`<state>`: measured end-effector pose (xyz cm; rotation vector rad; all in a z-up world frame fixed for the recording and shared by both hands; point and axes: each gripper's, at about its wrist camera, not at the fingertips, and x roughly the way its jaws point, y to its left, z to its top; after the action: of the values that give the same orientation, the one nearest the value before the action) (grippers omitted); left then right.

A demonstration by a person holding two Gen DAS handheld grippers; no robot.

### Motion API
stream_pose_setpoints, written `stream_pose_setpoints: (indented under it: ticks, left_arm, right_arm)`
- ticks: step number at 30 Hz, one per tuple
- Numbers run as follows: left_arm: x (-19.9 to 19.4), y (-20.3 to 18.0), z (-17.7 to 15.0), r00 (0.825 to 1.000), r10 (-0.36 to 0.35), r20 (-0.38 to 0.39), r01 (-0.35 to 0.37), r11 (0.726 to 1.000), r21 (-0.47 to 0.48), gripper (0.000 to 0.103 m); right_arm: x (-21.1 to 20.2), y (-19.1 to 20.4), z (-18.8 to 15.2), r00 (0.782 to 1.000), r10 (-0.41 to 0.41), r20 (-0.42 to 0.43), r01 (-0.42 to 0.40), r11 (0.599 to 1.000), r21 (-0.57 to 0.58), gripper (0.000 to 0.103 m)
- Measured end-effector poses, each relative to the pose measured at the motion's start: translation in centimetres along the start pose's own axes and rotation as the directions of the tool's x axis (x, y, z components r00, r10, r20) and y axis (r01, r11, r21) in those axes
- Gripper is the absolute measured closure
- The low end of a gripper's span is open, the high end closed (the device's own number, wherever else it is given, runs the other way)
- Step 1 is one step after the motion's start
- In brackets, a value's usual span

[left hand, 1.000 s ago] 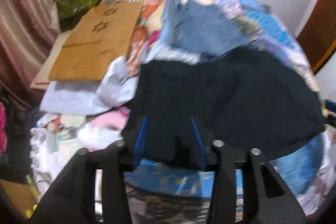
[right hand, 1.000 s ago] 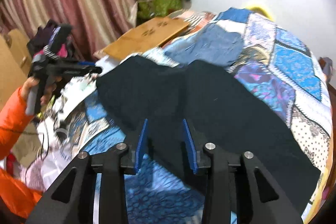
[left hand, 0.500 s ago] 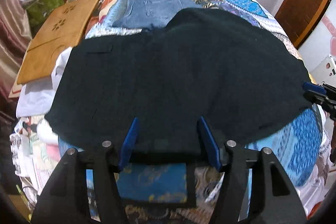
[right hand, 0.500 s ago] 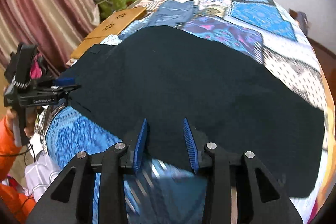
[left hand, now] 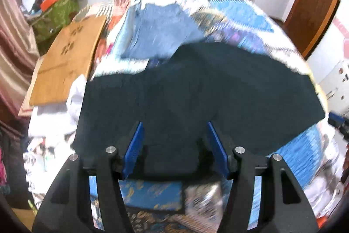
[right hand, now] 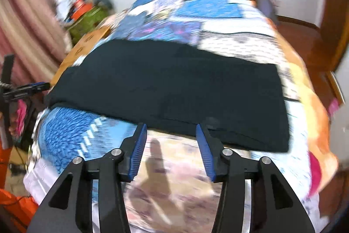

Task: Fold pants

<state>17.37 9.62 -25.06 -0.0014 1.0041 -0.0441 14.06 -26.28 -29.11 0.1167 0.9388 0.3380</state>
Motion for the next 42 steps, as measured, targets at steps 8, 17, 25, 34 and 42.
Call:
stream_pose_setpoints:
  ticks: [8, 17, 25, 34, 42]
  left_arm:
    - [2.0, -8.7, 4.5, 0.995, -0.096, 0.014, 0.094, 0.99, 0.11, 0.033]
    - [8.1, -17.0, 4.1, 0.98, -0.152, -0.125, 0.178, 0.957, 0.228, 0.033]
    - [9.6, -21.6, 3.6, 0.982, -0.148, -0.115, 0.179, 0.919, 0.35, 0.033]
    - [10.3, -22.3, 4.3, 0.981, -0.16, -0.108, 0.188, 0.923, 0.336, 0.033]
    - [8.3, -20.4, 5.0, 0.978, -0.192, -0.079, 0.207, 0.935, 0.288, 0.033]
  right_arm:
    - [-2.8, -6.2, -2.0, 0.993, -0.1, 0.057, 0.084, 0.968, 0.235, 0.041]
    - [-0.6, -10.7, -4.4, 0.998, -0.044, 0.034, 0.022, 0.873, 0.488, 0.041]
    - [0.5, -13.0, -5.7, 0.996, -0.041, 0.084, -0.019, 0.795, 0.606, 0.041]
    - [0.7, -13.6, -5.3, 0.984, -0.106, 0.146, -0.004, 0.795, 0.607, 0.079]
    - [-1.3, -12.4, -2.8, 0.969, -0.077, 0.236, -0.068, 0.832, 0.55, 0.093]
